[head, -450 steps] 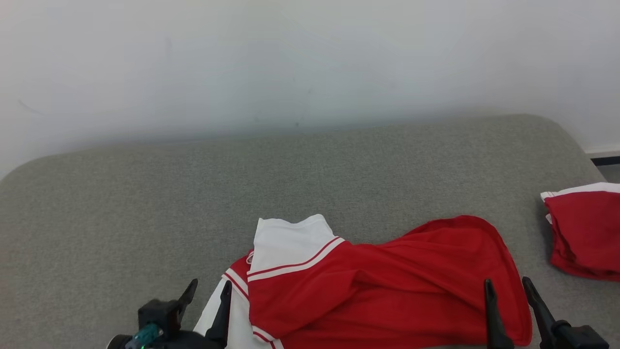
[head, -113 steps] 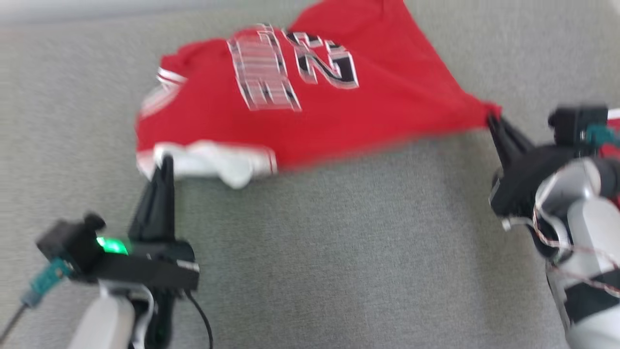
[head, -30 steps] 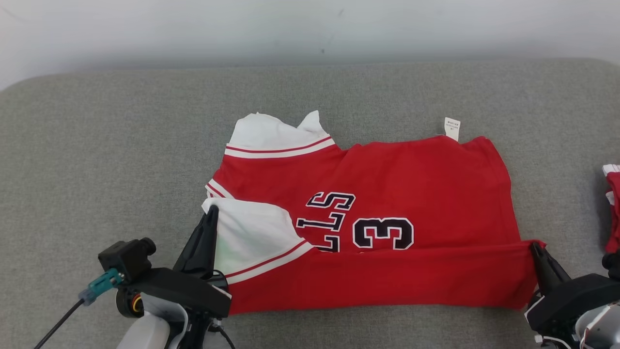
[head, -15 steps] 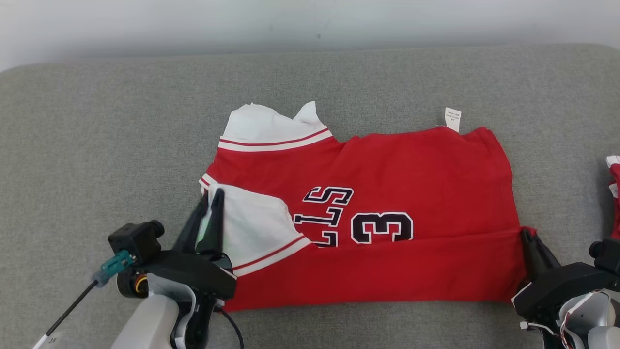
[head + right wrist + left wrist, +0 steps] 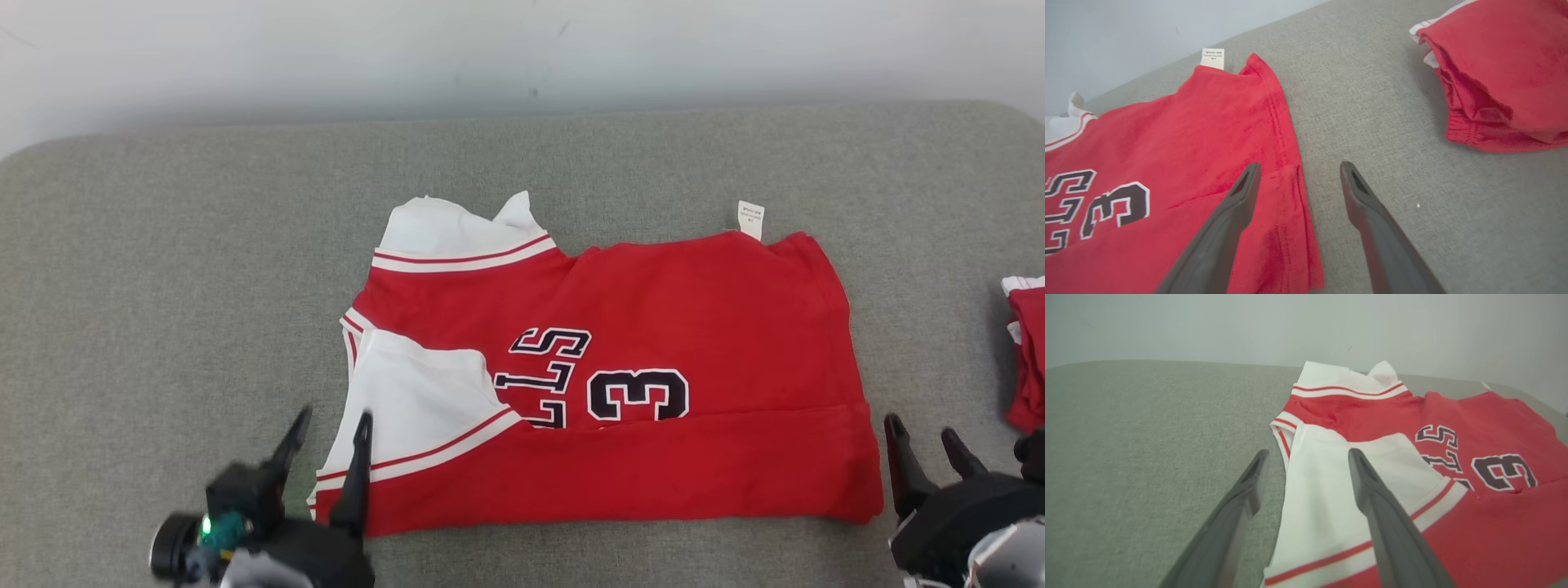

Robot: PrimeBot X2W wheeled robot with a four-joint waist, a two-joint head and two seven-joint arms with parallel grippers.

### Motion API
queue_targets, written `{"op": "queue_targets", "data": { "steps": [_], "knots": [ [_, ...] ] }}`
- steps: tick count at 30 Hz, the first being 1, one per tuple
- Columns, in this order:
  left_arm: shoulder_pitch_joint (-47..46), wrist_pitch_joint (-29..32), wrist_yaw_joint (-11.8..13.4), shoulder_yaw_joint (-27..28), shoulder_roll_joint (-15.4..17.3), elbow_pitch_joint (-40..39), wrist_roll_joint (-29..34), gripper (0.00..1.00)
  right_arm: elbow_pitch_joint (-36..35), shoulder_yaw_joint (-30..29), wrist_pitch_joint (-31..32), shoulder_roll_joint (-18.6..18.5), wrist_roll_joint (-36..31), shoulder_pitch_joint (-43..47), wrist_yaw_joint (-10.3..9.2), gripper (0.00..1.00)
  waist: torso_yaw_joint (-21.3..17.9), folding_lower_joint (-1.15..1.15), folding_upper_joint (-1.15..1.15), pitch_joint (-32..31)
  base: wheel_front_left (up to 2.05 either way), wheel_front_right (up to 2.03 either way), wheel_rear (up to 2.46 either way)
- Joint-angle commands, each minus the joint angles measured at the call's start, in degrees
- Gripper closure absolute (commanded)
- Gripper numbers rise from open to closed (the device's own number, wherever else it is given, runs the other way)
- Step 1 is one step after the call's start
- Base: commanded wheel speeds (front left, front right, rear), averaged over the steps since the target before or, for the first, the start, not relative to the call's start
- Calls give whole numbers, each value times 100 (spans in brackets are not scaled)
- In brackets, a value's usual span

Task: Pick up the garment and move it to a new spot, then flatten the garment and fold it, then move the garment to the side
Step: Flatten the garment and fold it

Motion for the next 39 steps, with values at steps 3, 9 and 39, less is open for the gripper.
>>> {"op": "queue_targets", "data": {
  "steps": [3,9,39],
  "knots": [
    [402,207,220,-157,165,-127,223,0,-263,-53,294,1,-194,294,-14,0,10,1,0,-101,0,0,0],
    [773,645,552,-242,230,-223,261,0,-394,52,736,-2,-168,571,-14,0,44,1,0,-157,0,0,0],
    [1060,1967,465,-397,265,-673,-443,100,332,-172,1724,-4,69,353,-14,100,182,1,0,-208,0,0,0]
  ]
}}
